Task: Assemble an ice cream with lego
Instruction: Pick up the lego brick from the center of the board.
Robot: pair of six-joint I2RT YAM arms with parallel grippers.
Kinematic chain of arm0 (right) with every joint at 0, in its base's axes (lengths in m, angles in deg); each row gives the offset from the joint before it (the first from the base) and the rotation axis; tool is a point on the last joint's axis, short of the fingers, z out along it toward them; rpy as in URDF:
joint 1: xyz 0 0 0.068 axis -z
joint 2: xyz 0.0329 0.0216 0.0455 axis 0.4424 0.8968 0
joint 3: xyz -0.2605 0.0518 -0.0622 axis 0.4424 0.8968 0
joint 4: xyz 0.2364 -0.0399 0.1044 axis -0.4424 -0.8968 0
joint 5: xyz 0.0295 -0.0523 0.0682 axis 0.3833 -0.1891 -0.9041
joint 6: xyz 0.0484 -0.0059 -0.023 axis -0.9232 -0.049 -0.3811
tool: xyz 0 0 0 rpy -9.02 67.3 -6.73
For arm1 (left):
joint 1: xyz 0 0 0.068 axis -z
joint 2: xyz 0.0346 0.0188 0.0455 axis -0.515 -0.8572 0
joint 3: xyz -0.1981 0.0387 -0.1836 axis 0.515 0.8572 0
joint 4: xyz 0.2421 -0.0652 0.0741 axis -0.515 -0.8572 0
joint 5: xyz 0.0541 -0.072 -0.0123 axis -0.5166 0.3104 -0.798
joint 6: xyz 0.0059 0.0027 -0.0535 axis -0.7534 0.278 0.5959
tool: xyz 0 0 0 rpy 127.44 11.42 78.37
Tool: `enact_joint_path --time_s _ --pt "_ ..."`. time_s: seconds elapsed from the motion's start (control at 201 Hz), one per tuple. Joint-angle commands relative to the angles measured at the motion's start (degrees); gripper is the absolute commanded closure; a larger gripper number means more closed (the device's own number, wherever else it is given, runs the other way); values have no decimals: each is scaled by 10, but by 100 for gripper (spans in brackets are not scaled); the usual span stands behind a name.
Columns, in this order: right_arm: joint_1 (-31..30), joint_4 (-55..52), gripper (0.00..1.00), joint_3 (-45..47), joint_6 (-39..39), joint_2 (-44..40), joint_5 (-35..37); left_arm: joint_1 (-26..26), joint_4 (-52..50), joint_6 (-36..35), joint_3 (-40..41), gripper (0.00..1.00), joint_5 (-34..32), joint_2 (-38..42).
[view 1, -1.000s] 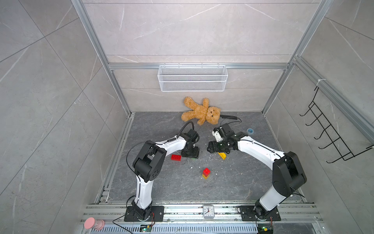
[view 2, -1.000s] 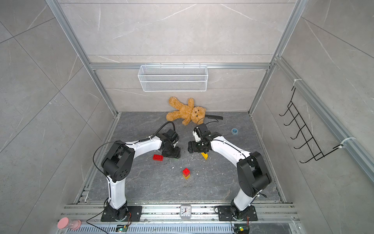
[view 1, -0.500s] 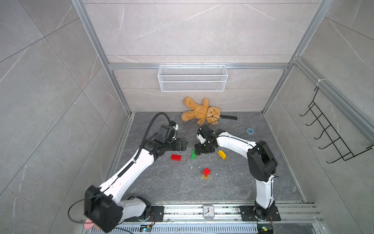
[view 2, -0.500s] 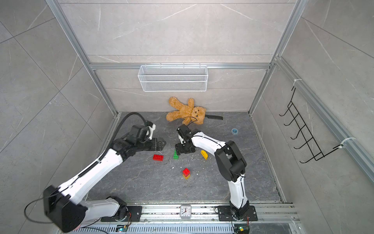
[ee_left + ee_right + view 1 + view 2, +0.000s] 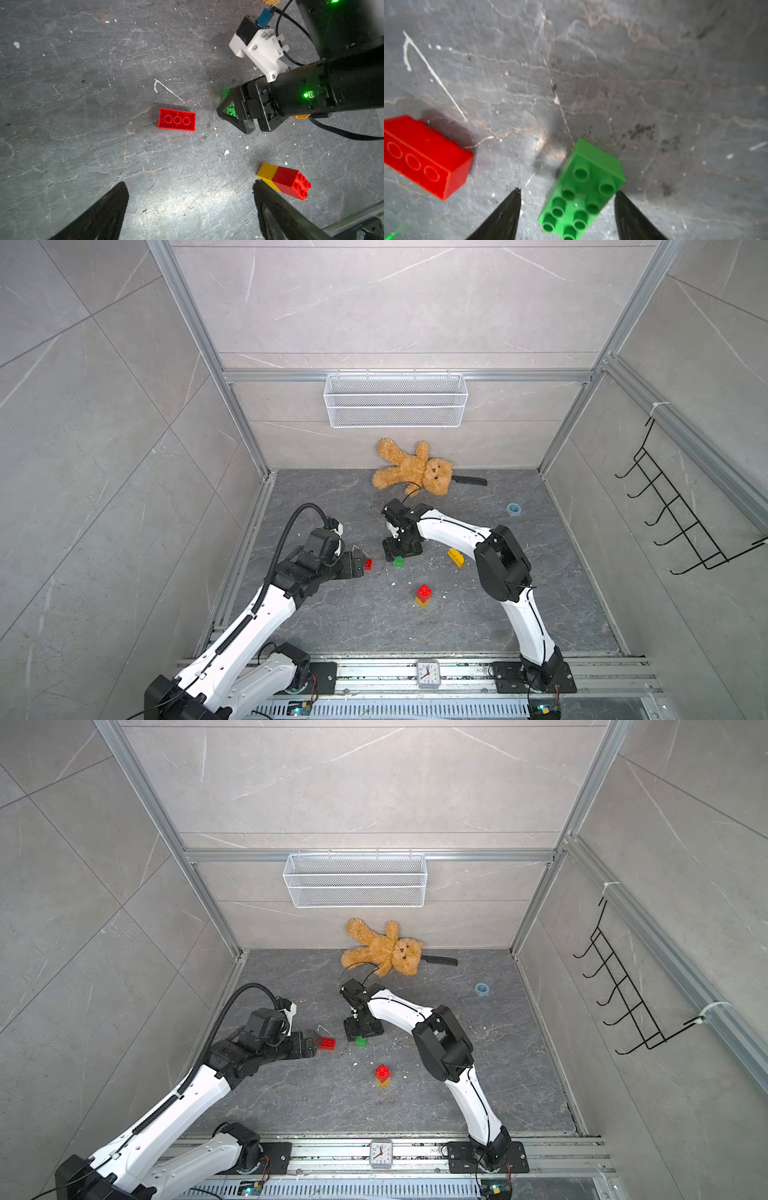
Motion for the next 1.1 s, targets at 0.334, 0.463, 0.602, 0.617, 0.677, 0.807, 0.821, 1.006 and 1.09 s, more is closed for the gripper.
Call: enact_joint_path --time_s 0.334,0.463,0.602,0.617,0.677,0.807,0.821,1.006,1.09 --pt "-29 -121 49 -118 13 68 103 -5 1 7 12 3 -22 26" --pt "-33 -138 55 -127 13 67 126 -5 6 7 13 3 -20 19" --pt "-33 -137 56 -133 12 71 113 -5 1 3 9 3 -23 4" --pt "-33 -137 56 -134 12 71 111 -5 0 3 8 3 -23 3" --pt "-33 -134 55 -134 9 73 106 -6 2 2 8 3 -20 -1" --pt "-34 -130 55 -135 9 75 102 -5 5 2 7 3 -16 -3" --pt "-34 -131 55 -135 9 76 103 -5 4 1 7 3 -16 -3" --pt "-34 -132 59 -139 12 77 105 -6 -1 -1 6 3 -22 0" --pt "-34 -137 59 -147 13 81 105 -6 -1 -3 8 3 -23 1"
